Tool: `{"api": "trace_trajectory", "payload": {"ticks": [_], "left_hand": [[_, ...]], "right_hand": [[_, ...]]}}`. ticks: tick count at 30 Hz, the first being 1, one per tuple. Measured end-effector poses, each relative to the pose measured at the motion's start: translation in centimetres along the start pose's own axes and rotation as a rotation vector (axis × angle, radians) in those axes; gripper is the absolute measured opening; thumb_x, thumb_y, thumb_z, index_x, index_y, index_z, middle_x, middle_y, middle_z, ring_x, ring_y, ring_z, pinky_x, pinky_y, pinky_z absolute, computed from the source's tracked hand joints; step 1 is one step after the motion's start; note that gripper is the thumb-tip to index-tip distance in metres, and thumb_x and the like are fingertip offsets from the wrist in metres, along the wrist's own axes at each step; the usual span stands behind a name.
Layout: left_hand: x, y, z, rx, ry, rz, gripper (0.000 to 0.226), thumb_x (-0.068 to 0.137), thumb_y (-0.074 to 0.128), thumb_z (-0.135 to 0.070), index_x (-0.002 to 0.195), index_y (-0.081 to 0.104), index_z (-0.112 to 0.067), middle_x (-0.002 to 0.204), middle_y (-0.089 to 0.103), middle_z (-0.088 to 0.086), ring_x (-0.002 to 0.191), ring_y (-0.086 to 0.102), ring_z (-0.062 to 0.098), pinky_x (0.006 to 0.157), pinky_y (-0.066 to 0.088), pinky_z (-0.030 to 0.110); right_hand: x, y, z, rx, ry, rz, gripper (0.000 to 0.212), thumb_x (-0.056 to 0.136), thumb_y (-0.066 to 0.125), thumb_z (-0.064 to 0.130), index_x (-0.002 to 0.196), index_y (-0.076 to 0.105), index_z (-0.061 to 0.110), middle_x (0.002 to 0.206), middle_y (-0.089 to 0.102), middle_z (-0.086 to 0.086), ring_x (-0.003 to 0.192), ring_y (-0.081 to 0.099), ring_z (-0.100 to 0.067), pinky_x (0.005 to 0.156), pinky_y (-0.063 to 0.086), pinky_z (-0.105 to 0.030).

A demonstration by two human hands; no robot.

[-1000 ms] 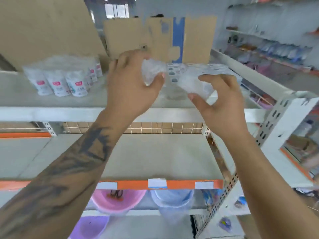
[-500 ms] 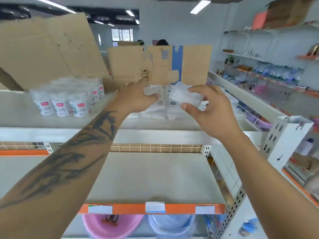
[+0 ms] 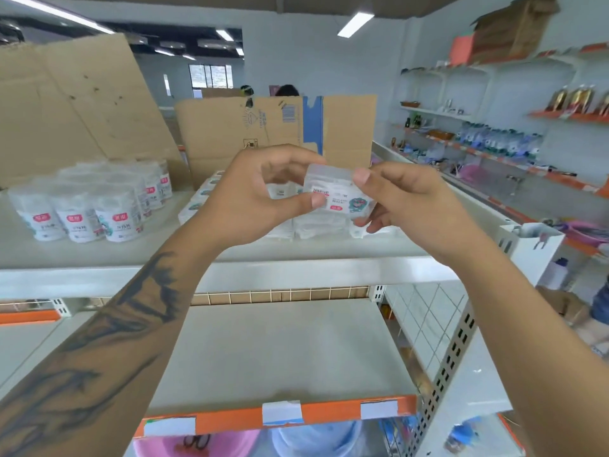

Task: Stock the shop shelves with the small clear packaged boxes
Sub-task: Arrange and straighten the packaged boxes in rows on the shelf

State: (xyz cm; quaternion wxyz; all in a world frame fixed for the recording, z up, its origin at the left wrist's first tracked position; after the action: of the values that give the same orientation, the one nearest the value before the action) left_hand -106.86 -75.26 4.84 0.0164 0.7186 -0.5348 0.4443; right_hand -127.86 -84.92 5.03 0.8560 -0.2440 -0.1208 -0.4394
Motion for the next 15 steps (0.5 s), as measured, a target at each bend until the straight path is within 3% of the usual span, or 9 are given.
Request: {"api": "trace_trajectory", "payload": {"ticks": [3, 7, 9, 11, 15], "left_hand": [[-0.4, 0.7, -0.2, -0.175, -0.078, -0.03, 0.039, 0.08, 0.085, -0.011, 0.116, 0.072, -0.012, 0.103, 0.079, 0.006, 0.093, 0.074, 0.033, 0.09, 0.06, 0.045], [-0.9, 2.0, 0.2, -0.381, -0.224, -0.08, 0.041, 0.079, 0.084, -0.016, 0.118, 0.072, -0.009, 0.103, 0.077, 0.019, 0.082, 0.069, 0.025, 0.07, 0.058, 0.036], [-1.4, 2.9, 0.3, -0.467, -0.294, -0.099, 0.044, 0.078, 0.082, -0.017, 0.119, 0.071, -0.008, 0.104, 0.073, 0.027, 0.081, 0.067, 0.026, 0.068, 0.057, 0.036], [-1.9, 3.9, 0.2, -0.541, -0.36, -0.106, 0.049, 0.076, 0.087, -0.015, 0.12, 0.07, -0.005, 0.103, 0.073, 0.028, 0.08, 0.065, 0.028, 0.068, 0.057, 0.035], [-2.6, 5.1, -0.2, -0.654, -0.496, -0.089, 0.052, 0.075, 0.079, -0.02, 0.122, 0.066, 0.0, 0.103, 0.075, 0.02, 0.083, 0.068, 0.028, 0.073, 0.059, 0.032]], "right_hand": [[-0.8, -0.2, -0.1, 0.035, 0.026, -0.026, 0.065, 0.086, 0.057, 0.06, 0.108, 0.07, 0.0, 0.094, 0.072, -0.025, 0.07, 0.07, -0.027, 0.069, 0.057, -0.043], [-2.4, 0.1, -0.9, 0.196, 0.071, -0.084, 0.05, 0.085, 0.066, 0.049, 0.11, 0.068, 0.006, 0.098, 0.071, -0.019, 0.073, 0.067, -0.027, 0.07, 0.056, -0.042], [-3.2, 0.5, -1.4, 0.237, 0.08, -0.083, 0.035, 0.088, 0.072, 0.032, 0.115, 0.067, 0.009, 0.099, 0.072, -0.019, 0.076, 0.068, -0.026, 0.073, 0.056, -0.042], [-3.8, 1.0, -2.0, 0.287, 0.101, -0.12, 0.034, 0.089, 0.074, 0.018, 0.119, 0.063, 0.008, 0.1, 0.075, -0.018, 0.079, 0.07, -0.026, 0.075, 0.057, -0.042], [-4.9, 1.9, -2.3, 0.432, 0.159, -0.251, 0.033, 0.089, 0.075, 0.018, 0.111, 0.052, 0.009, 0.097, 0.077, -0.016, 0.082, 0.074, -0.027, 0.075, 0.059, -0.039]]}}
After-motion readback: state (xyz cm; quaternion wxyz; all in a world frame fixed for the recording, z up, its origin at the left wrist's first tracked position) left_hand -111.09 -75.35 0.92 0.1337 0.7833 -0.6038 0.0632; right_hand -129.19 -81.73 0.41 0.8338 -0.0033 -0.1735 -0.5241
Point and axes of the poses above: each hand's wrist, its own x-axis towards the middle knuckle, its own y-axis out of the palm, z = x × y, the point moved 1 cm from there along x, towards the middle knuckle
